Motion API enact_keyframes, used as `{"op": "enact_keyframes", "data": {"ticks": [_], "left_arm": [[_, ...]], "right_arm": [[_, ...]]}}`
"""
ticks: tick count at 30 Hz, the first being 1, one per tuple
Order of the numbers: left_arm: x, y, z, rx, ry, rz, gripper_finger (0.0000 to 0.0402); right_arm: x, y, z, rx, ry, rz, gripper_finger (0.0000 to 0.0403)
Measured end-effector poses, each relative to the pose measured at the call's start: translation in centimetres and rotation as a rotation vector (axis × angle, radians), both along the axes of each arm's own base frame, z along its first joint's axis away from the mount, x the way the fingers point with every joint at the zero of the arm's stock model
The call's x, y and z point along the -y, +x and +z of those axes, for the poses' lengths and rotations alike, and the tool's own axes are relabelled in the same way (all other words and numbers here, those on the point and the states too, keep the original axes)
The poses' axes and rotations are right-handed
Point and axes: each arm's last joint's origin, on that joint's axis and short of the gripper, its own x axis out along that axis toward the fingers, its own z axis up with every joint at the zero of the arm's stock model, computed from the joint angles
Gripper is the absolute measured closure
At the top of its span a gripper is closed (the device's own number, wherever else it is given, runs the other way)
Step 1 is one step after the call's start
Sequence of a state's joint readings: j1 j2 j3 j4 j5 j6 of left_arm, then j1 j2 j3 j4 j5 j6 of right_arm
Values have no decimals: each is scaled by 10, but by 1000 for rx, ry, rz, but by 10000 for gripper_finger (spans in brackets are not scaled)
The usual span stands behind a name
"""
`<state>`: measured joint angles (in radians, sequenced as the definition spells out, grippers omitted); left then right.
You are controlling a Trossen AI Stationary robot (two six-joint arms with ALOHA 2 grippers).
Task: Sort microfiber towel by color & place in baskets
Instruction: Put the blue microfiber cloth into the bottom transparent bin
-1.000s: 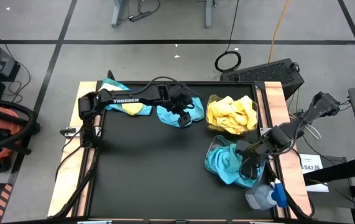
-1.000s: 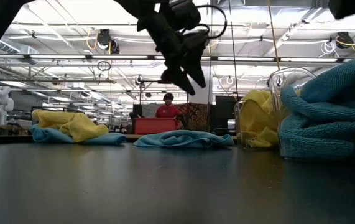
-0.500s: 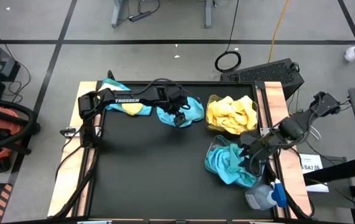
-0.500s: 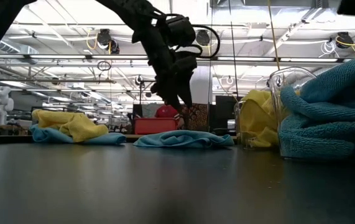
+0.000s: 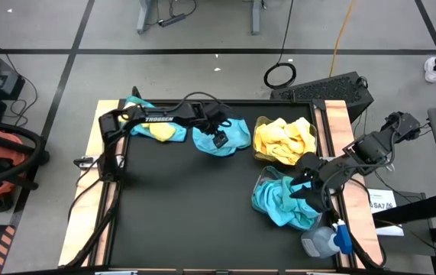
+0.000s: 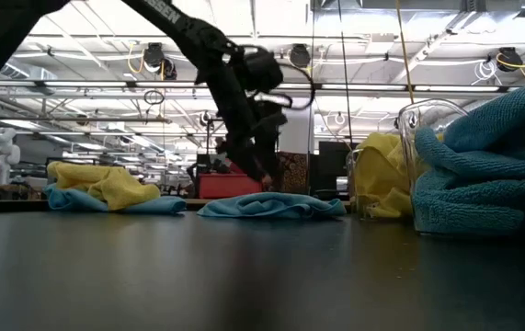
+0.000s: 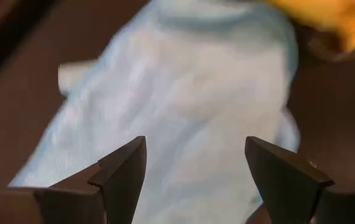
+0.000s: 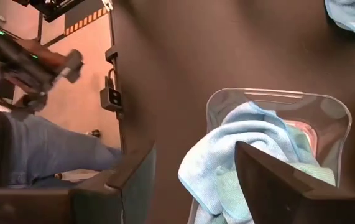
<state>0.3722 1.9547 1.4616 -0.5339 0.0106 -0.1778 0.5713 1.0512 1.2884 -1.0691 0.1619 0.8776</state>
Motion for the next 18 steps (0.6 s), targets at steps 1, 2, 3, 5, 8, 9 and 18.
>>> {"op": "enact_keyframes", "data": {"ticks": [1,2,3,5,8,9,18], "left_arm": [[-2,1,-6,-14,-13,1,123],[-3,2,-11,-20,-24,7,123],[-4,2,-17,-32,-38,17,123],[-4,4,-28,-61,-58,23,123],[-5,5,-45,-105,-92,51,123],[-5,5,-50,-121,-105,64,123],[-5,5,-72,-203,-127,70,123]], "right_arm": [[0,0,0,0,0,0,193],[0,0,0,1,0,0,193],[0,0,0,0,0,0,193],[-1,1,0,-2,2,-3,193],[-1,1,0,1,5,-4,193],[-1,2,0,6,9,-4,193],[-2,3,2,22,22,-6,193]]}}
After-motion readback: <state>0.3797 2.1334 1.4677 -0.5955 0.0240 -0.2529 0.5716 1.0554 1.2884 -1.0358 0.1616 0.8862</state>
